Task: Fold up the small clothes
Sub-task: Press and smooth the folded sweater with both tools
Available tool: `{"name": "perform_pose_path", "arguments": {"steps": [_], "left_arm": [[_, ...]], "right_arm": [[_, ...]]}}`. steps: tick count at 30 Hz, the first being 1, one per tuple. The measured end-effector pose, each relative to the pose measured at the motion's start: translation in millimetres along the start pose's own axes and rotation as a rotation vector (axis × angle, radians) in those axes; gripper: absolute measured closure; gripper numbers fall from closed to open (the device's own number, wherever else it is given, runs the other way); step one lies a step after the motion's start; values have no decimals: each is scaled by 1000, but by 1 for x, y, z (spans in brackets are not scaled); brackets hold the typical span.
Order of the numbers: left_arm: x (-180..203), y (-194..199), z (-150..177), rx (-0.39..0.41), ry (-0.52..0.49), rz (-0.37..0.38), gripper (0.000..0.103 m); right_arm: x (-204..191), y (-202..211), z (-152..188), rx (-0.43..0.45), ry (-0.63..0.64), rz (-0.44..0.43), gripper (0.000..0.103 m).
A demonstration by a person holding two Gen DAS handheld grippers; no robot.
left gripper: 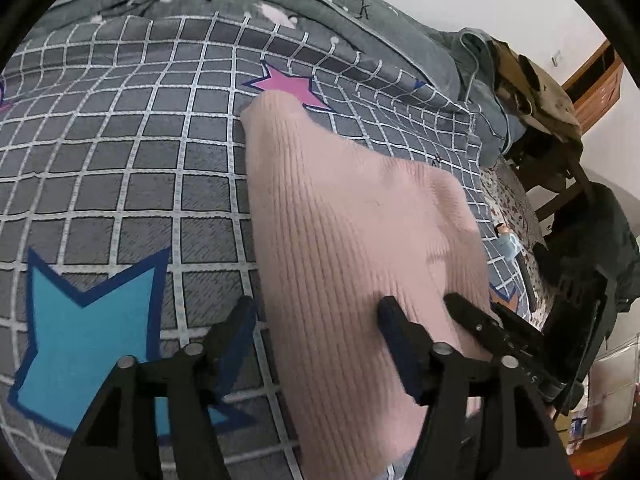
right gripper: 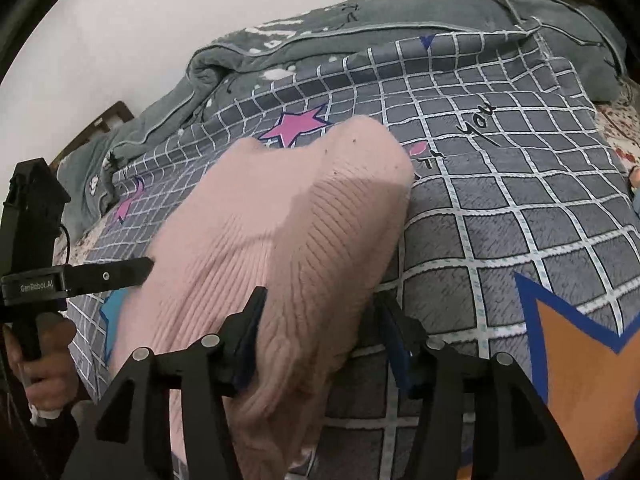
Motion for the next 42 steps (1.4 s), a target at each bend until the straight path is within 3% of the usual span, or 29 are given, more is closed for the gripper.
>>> {"name": "perform_pose_path", "arguments": {"steps": [5,8,13,14,17,21,24,33,38,42], "left_arm": [[-10,-18,-6,-22,63,79,37],[-7,-25,-9,-18,63,86,39],[3,-21,-13,12,21,49,55],[5,-17,-14,28,4,39,59],[8,-9,-17,55,-5,32,67],[12,10,-26,101,-13,68,69],[10,31,-36,154,-42,51,69],[-61,70,-63,218,12,-45,68],[-107,59,-60,194,58,-92,66],[-125,42,-50,161,58,-98,60]], "right_arm": [[11,-11,-4,-28,-52,-69,45],[11,-14,-5,-29,-43,-79,44],[14,-16,-7,-44,-71,-133,45],[14,-16,-8,-52,-86,-168,57],[11,-12,-11,-49,-120,-191,67],[-10,4,-19,-3,-78,-152,72],[-27,6,-29,15,-67,-169,73],[-99,-41,-60,24,-37,-253,73],[-125,-82,-58,2,11,-233,73],[-124,-101,-50,-13,75,-167,70]]}}
Point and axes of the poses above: each gripper's, at about its wrist camera, not at the fingertips, and y roughly against the way its jaws point, x to its right, z to its underside, the point moved 3 cm from there along -y, roughly the way its jaws point, and after that the axes turned 2 degrees about x, right-handed, at the moved point
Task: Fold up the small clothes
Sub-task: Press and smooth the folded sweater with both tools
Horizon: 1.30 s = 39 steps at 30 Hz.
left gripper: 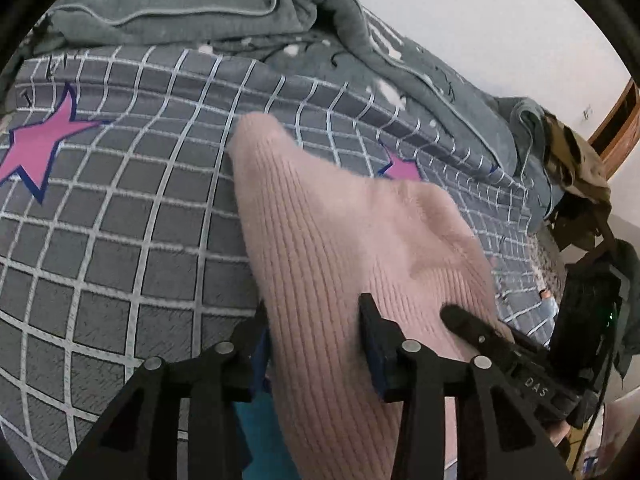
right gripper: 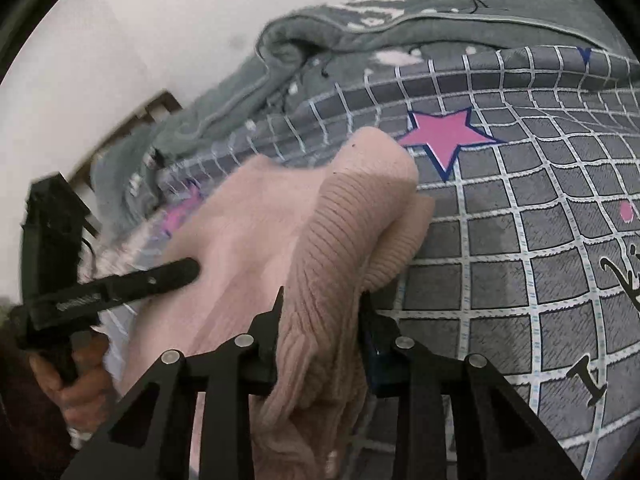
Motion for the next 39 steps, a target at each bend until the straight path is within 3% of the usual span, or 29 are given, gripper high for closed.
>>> {"name": "perform_pose_path", "arguments": {"steps": [4,9,15,16,18,19,24,28,36,39], "left_arm": [[2,4,6,38,-40,-20,52],[13,13,8,78,-116,-95,49],[12,23,6,107,-88,-114,48],[12,24,6,111,-85,-125,48],[18,26,7,117,-92,-134,48],[23,29,8,124,-102,-126,48],[51,33,24,153,-223,-133,39],[55,20,37,154,-281,-184,36],[40,33,21,171,-199,-135,36],[31,33,13,174,-155,-129,36]], "right_arm": [[2,4,0,5,38,30,62],[-6,19,0,24,123,81,61],[-6,42,-3,77,147,73,60],[-6,44,-2,88,145,73,63],[-9,42,1,77,162,68,82],[-10,41,4,80,179,83,87],[-4,48,8,120,156,73,90],[12,31,14,79,111,98,91],[-9,51,-1,135,169,102,84],[-25,45,-13,160,256,145,79]]}}
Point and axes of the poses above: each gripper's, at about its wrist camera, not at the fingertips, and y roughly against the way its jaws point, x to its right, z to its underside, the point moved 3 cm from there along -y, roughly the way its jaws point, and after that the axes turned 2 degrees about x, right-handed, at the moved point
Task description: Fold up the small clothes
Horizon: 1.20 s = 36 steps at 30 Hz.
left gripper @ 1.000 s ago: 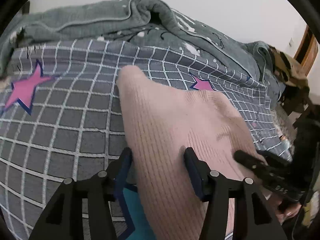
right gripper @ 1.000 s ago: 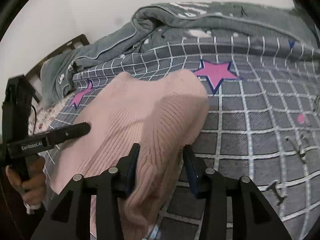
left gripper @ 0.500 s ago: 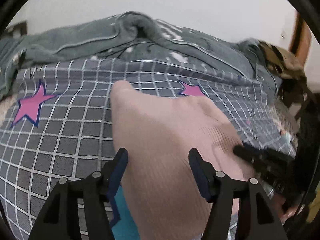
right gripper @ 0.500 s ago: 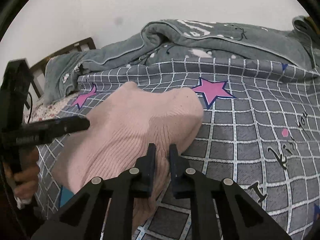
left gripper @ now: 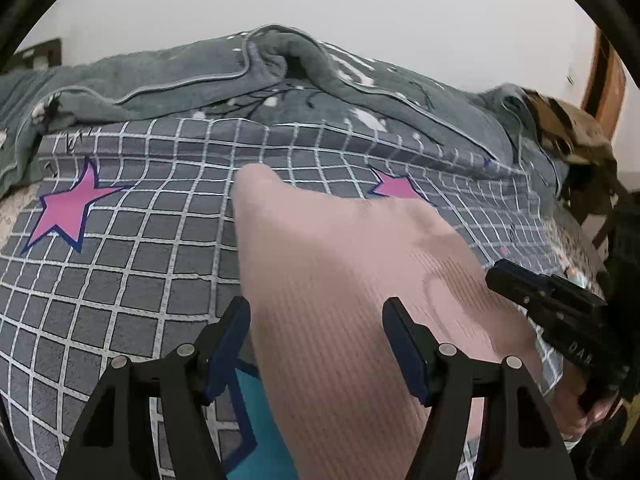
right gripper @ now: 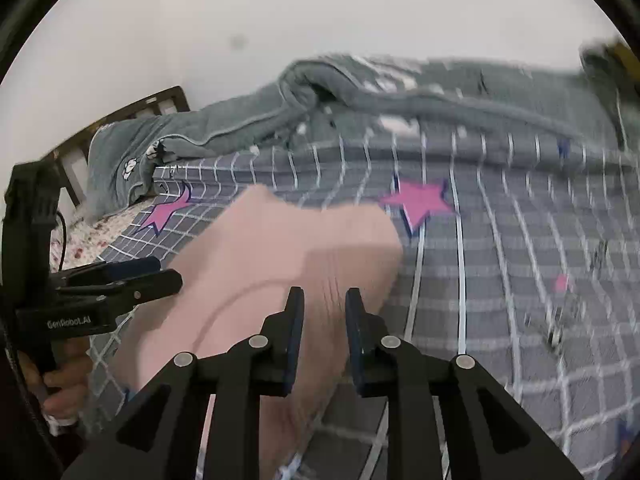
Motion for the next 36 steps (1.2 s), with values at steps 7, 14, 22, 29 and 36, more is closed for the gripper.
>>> {"name": "perform_pose_path", "arguments": {"steps": [7,14,22,29,36], "left_arm": [[-2,-5,0,-5,6,-2,36],[0,-7,6,-12,-1,-9,36],[1,-12,18,-27,5,-12,36],[-1,-7,27,-12,-20,-31,36],[-8,0,28,-22,27,16,36]], "right_arm": [[8,-31,14,-69,4,81,85],[-3,1,8,45,15,35,85],[0,-15,25,-20,4,55,85],[2,-7,24,-14,-2,38,74],[10,9,24,-15,-66,20,69]]}}
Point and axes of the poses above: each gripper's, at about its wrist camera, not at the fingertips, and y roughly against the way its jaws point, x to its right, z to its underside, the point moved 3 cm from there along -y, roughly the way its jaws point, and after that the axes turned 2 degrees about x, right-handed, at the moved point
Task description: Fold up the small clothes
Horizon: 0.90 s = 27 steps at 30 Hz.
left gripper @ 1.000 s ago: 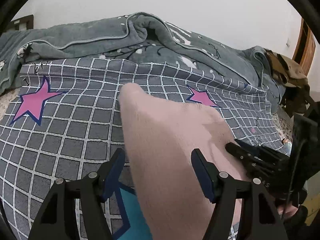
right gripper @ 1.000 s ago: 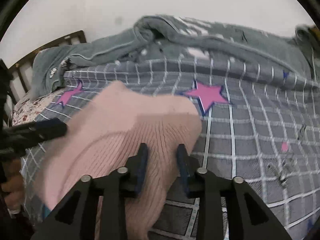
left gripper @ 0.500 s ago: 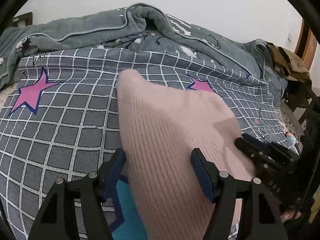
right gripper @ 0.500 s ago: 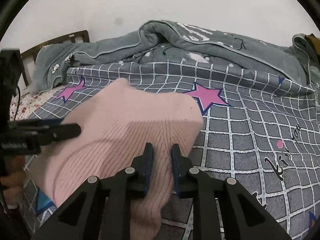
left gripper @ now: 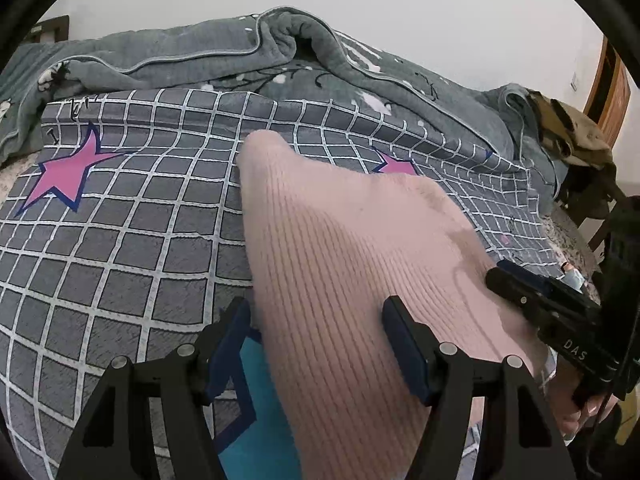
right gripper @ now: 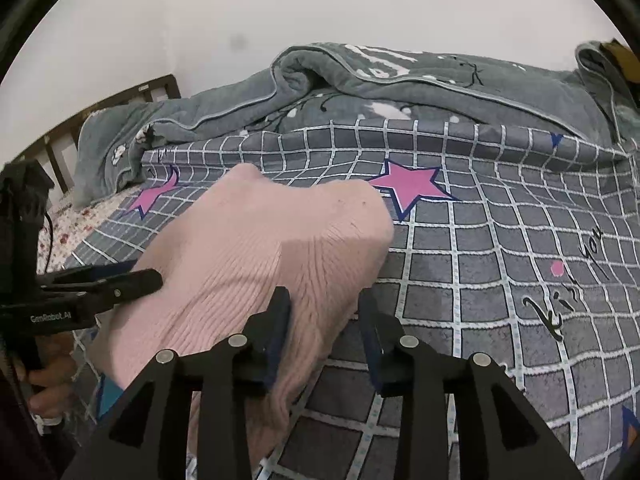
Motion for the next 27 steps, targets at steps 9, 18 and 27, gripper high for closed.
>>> {"name": "perform_pose_path", "arguments": {"steps": [9,18,27], "left_arm": [[28,53,1,5,-37,-130,36],[70,134,7,35,-41,-255,22],[99,187,20,64,-66,-296,16]], "right_arm": [[-10,62,-7,-11,-59,85,63],[-41,157,-5,29,-27,160,28],[-53,218,4,70,-17,178,9]]}}
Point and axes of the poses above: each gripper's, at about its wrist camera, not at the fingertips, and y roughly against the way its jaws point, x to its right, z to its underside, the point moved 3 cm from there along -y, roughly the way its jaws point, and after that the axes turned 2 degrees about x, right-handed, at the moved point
